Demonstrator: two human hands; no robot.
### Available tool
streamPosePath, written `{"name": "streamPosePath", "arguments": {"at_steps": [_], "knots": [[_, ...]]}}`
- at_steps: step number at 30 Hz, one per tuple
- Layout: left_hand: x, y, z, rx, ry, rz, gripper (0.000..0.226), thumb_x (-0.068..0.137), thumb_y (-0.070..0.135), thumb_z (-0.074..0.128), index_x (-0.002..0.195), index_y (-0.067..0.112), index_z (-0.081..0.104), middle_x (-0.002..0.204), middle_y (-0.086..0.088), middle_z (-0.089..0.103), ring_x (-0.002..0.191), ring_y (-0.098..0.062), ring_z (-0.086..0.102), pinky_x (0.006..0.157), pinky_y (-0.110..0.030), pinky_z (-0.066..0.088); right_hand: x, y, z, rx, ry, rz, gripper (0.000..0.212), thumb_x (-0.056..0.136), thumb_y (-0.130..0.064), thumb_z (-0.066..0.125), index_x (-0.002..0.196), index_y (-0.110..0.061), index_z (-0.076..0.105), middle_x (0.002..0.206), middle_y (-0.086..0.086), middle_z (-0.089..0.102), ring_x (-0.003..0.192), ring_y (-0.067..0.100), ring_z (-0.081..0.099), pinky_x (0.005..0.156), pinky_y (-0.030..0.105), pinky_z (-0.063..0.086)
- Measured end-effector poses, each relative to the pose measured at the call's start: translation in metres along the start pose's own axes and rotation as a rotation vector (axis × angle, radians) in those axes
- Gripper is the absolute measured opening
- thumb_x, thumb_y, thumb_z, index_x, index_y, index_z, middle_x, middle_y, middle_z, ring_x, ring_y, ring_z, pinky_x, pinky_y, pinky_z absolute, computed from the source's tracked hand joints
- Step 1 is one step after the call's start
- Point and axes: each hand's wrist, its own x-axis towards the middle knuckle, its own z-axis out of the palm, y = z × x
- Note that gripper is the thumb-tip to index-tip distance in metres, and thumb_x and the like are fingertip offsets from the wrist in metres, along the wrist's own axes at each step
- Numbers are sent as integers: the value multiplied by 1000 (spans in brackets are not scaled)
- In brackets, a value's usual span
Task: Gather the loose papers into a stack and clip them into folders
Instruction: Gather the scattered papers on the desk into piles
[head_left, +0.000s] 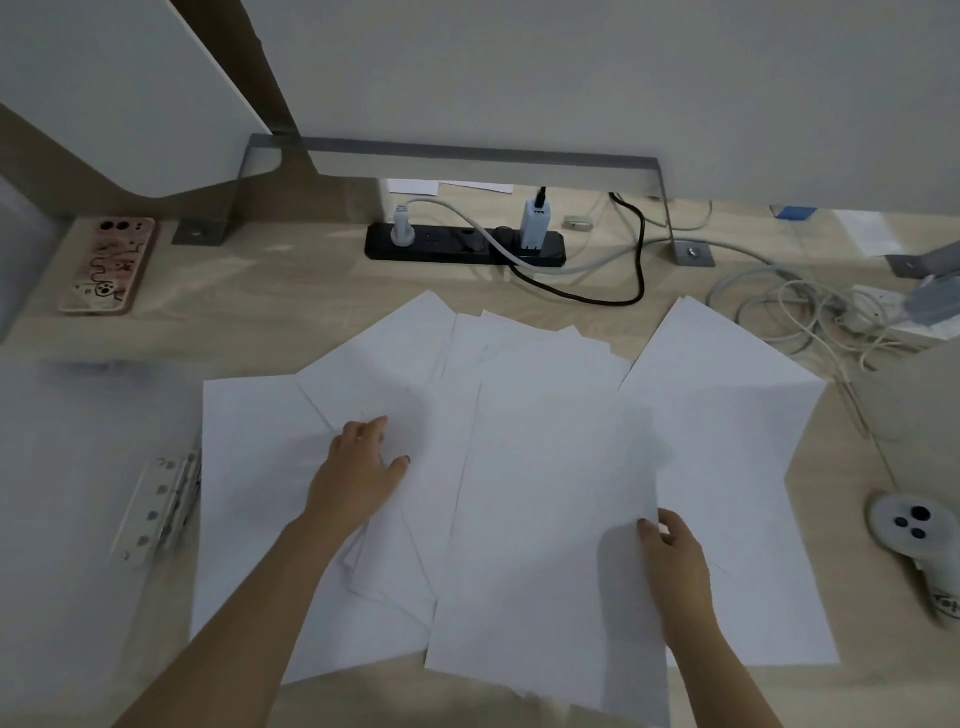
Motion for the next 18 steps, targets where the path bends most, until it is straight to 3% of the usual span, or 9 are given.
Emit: {"name": "streamPosePath", "arguments": {"at_steps": [3,7,11,15,18], "knots": [[0,4,3,16,86,0,65,88,31,57,142,14,26,146,-7,22,134,-24,22,99,-39,38,-3,8,0,-96,-4,-17,50,89,-18,57,134,-12,36,113,13,58,101,31,56,79,36,42],[18,10,-3,123,77,85,67,88,33,55,144,16,23,149,-6,23,137,-25,21,104,-39,34,-8,20,-1,-213,1,-59,40,89,-3,46,128,-11,40,77,7,57,68,23,53,58,32,38],[36,20,-12,305,19,118,49,86,34,59,126,12,41,126,-8,49,116,-25,44,88,-35,41,-3,22,-9,-122,83,-44,37,90,-1,42,126,-10,45,79,6,53,66,21,50,54,29,36],[23,20,-1,208,-17,78,27,90,31,52,110,15,45,110,-2,60,100,-23,56,73,-31,42,1,26,-14,-52,146,-11,32,91,-2,40,121,-8,51,90,8,56,73,24,51,57,30,37],[4,7,4,131,-16,69,17,93,31,48,101,17,51,102,0,62,93,-22,58,75,-33,44,0,27,-20,-39,213,-21,27,91,-3,41,115,-5,54,96,9,57,81,26,51,67,30,37]]}}
